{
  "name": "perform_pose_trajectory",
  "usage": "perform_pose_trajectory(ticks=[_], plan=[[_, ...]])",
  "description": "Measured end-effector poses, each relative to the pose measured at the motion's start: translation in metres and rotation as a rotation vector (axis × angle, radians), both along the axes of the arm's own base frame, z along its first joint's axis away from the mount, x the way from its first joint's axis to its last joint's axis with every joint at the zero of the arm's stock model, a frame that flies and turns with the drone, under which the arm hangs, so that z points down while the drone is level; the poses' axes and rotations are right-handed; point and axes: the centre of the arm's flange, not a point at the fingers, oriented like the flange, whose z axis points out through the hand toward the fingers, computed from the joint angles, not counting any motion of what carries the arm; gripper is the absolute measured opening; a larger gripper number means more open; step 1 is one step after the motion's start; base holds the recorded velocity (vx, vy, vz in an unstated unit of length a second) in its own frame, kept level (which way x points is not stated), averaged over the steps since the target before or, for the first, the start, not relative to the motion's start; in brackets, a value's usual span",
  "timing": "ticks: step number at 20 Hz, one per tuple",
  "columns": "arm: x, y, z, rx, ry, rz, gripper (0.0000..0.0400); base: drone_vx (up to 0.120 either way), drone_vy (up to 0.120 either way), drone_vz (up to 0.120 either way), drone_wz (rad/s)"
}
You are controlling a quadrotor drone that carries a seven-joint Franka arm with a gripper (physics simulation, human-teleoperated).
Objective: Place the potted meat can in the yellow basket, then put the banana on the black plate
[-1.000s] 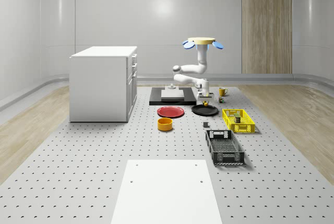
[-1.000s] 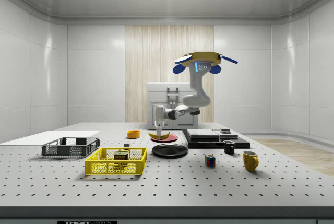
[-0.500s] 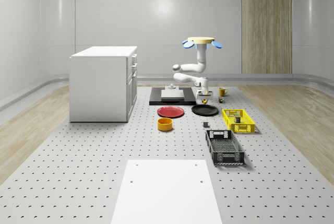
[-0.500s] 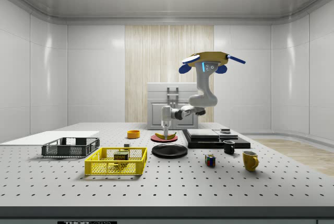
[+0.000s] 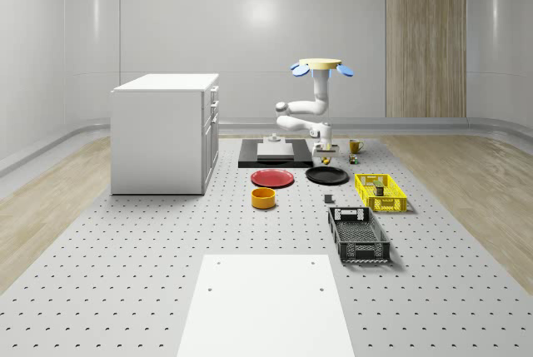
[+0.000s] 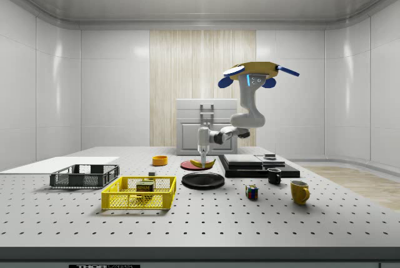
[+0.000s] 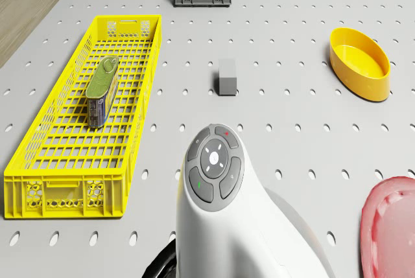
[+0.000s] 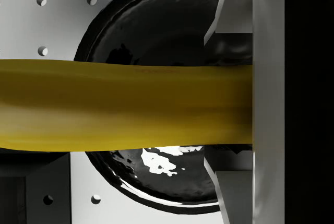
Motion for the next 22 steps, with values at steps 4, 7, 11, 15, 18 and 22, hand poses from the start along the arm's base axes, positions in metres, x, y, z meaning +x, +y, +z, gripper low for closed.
perform_pose_trajectory(ticks=[4,7,11,15,18,22], plan=[[0.000,0.000,0.016,0.000,0.000,0.000,0.0201,0.000,0.000,0.000,0.000],[0.000,0.000,0.027,0.000,0.000,0.000,0.0201,0.000,0.000,0.000,0.000],[0.000,0.000,0.037,0.000,0.000,0.000,0.0201,0.000,0.000,0.000,0.000],[0.000,0.000,0.048,0.000,0.000,0.001,0.0201,0.000,0.000,0.000,0.000],[0.000,0.000,0.057,-0.001,0.000,0.001,0.0201,0.000,0.000,0.000,0.000],[0.000,0.000,0.065,0.002,-0.001,-0.003,0.0278,0.000,0.000,0.000,0.000]])
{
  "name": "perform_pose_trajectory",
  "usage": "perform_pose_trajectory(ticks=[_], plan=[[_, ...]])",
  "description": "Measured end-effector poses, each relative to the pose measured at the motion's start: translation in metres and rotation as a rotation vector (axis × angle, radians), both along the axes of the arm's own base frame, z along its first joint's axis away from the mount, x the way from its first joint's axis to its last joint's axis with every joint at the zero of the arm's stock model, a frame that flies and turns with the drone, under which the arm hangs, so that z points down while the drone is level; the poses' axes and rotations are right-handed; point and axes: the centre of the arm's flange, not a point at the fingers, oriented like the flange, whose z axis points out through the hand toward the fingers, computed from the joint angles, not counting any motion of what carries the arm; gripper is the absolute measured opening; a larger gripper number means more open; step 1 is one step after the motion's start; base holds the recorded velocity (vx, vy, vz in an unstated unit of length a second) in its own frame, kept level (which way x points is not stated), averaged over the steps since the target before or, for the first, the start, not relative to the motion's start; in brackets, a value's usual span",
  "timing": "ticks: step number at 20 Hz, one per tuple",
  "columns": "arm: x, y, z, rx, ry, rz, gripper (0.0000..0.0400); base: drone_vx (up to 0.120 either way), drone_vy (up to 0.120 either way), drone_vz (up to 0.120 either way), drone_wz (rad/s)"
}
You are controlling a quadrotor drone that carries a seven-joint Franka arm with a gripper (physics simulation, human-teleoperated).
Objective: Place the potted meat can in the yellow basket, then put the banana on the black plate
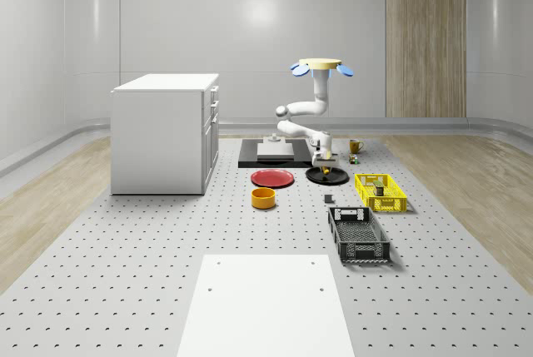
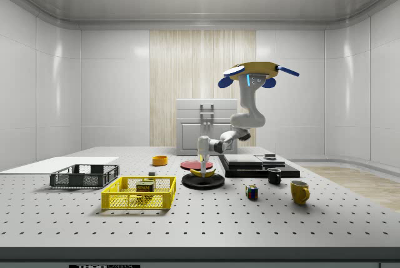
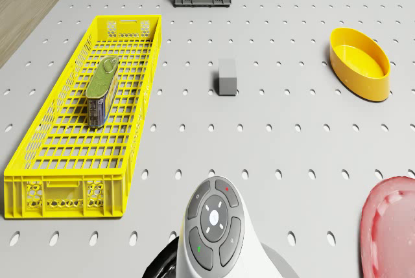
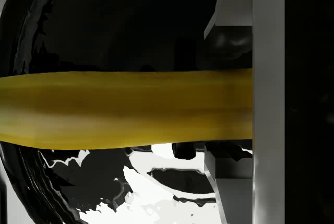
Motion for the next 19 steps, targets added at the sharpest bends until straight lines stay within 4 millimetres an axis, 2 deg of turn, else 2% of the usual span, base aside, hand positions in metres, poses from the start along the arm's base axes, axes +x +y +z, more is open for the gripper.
perform_pose_trajectory(ticks=[3,6,12,19], plan=[[0.000,0.000,-0.004,0.003,-0.001,-0.005,0.0342,0.000,0.000,0.000,0.000],[0.000,0.000,-0.014,0.004,-0.002,-0.008,0.0373,0.000,0.000,0.000,0.000],[0.000,0.000,-0.033,0.006,-0.002,-0.011,0.0394,0.000,0.000,0.000,0.000],[0.000,0.000,-0.040,0.006,-0.002,-0.012,0.0399,0.000,0.000,0.000,0.000]])
